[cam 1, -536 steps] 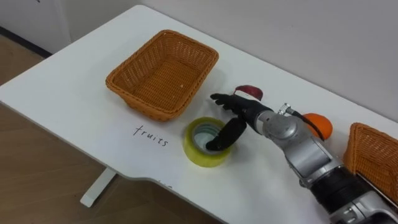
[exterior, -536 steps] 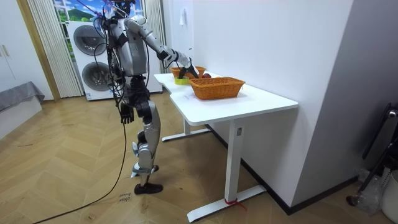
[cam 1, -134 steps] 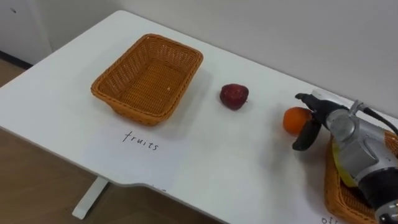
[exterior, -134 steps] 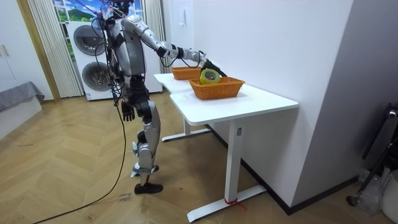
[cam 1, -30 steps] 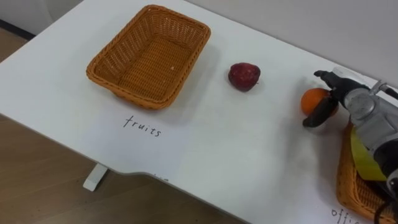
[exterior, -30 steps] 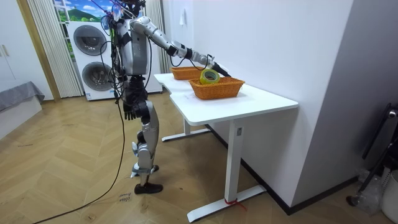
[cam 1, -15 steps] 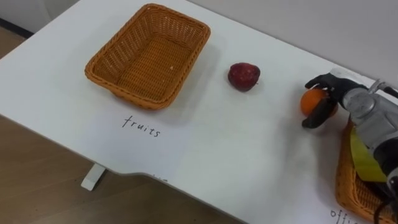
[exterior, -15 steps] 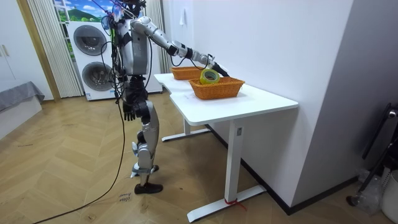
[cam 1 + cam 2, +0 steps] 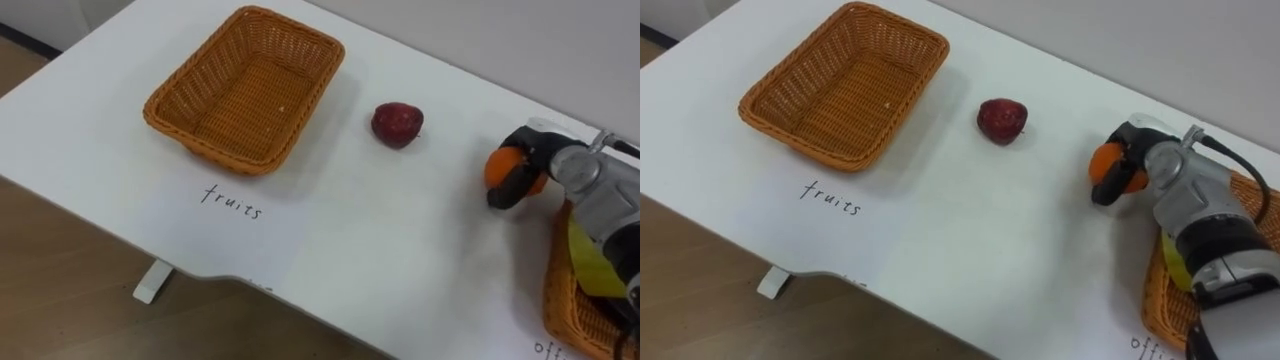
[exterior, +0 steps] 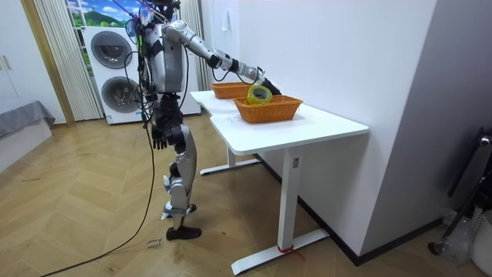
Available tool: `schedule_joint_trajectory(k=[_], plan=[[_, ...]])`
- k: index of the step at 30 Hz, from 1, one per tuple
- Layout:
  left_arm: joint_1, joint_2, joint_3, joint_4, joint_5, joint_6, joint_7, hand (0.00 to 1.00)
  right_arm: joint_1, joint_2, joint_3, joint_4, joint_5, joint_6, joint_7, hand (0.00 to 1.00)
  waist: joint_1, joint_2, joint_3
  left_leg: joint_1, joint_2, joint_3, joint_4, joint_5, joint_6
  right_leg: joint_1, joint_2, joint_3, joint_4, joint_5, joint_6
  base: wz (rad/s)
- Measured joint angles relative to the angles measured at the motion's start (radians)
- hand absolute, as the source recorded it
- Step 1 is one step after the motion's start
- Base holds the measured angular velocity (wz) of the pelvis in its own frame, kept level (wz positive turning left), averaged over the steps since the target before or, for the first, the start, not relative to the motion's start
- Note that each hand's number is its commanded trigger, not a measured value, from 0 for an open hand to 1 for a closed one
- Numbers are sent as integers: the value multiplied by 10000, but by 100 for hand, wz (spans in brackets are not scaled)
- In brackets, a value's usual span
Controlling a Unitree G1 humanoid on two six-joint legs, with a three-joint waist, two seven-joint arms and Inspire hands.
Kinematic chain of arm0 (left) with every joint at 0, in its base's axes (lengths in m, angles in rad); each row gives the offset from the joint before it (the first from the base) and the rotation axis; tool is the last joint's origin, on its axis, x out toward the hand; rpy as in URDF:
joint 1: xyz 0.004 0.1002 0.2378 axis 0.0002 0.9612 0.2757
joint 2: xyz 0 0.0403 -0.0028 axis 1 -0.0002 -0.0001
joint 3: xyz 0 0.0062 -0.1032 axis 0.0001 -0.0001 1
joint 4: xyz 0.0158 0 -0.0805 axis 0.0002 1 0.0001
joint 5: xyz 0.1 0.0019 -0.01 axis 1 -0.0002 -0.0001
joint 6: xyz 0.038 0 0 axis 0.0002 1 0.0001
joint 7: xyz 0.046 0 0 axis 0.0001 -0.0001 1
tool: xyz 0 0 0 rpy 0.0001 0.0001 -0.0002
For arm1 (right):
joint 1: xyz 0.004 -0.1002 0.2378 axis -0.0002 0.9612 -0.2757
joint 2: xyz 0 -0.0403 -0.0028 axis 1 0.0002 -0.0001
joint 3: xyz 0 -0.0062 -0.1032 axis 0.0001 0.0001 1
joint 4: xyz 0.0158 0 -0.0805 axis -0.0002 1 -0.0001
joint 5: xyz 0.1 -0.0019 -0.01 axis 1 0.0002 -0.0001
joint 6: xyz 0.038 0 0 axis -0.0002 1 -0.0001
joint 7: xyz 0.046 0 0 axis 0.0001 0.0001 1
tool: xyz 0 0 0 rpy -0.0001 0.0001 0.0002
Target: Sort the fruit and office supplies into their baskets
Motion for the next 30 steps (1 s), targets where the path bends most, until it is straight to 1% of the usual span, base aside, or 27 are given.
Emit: schedule_joint_trajectory(k=[12,15,18,20,21,23,26,27,28,30], plan=[[1,71,6,15,-7,-57,68,0,0,-16,45,-3,2,-12,-4,100,3,-1,5,15,-1,4,-21,0,0,1,2,16,-1,0,0,0],[-53,68,1,-3,-93,-58,89,0,1,-56,31,-15,117,-29,-13,100,-38,31,28,3,-2,10,-13,-1,0,-3,6,33,-3,0,0,0],[-132,75,2,38,-88,-107,174,0,1,-95,-57,-221,247,-26,-12,100,-70,62,30,-76,4,72,18,0,-1,-80,3,33,5,6,-7,-4],[-160,81,2,131,-91,-137,174,0,2,-93,-57,-333,592,-34,-5,100,-132,120,19,-48,-1,144,7,0,-1,-63,-1,35,9,8,-7,-3],[-155,81,1,131,-93,-144,174,0,1,-93,-55,-462,768,-37,-5,100,-228,153,16,-52,-3,146,9,1,0,-61,-7,46,9,8,-6,0],[-152,81,5,139,-103,-141,172,0,7,-97,-53,-732,836,-80,-4,100,-293,202,11,-49,6,174,1,1,0,-86,-10,87,10,8,-6,-3],[-80,75,46,121,-101,-139,174,0,12,-184,-58,-1701,869,-23,11,100,-520,287,-63,-49,9,195,-5,1,1,-102,-16,86,20,7,-5,-2],[0,62,47,83,-106,-141,196,0,12,-254,-58,-2376,973,0,23,100,-643,318,-89,-24,10,200,-4,2,2,-80,-19,77,19,7,-5,0],[112,42,47,11,-105,-150,227,0,11,-297,-65,-3005,1062,-25,25,100,-791,329,-97,58,10,202,-3,4,2,15,-17,72,3,7,-5,0],[229,3,49,-57,-103,-193,239,0,17,-299,-65,-3533,1185,-134,26,100,-890,331,-101,318,7,203,-11,3,2,278,-13,74,-17,6,-3,3]])
